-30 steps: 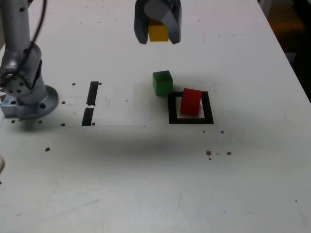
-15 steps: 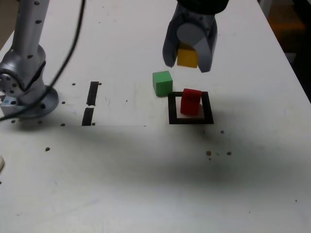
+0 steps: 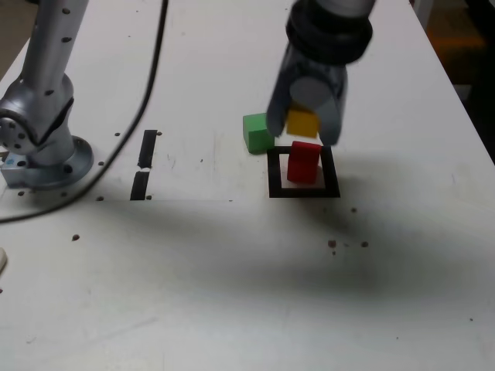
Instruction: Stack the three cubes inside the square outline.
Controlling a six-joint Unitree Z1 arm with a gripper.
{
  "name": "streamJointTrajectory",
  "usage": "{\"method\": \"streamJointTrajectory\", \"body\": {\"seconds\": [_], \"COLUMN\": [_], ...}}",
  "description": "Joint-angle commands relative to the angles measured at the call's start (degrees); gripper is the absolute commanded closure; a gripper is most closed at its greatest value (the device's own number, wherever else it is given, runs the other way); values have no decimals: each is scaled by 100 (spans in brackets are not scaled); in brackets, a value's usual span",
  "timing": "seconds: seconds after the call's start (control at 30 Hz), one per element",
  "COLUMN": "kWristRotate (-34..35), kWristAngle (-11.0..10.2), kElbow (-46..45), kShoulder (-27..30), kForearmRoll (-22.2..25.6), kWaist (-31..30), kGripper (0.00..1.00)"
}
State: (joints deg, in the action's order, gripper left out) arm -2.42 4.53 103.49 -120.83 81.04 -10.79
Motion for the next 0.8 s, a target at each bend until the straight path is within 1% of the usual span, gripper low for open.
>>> {"method": "streamJointTrajectory", "body": {"seconds": [0.0,0.3,0.5,0.77], "kWristRotate": [25,88,68,66], "kWristAngle": [-1,25,96,63], "kElbow": [-15,-168,-313,-549], "kShoulder": [10,-54,-72,38], "kForearmRoll": [-36,-222,-502,-703], "kWaist": [-35,-89,-89,-75], "kGripper": [84,84,84,84]}}
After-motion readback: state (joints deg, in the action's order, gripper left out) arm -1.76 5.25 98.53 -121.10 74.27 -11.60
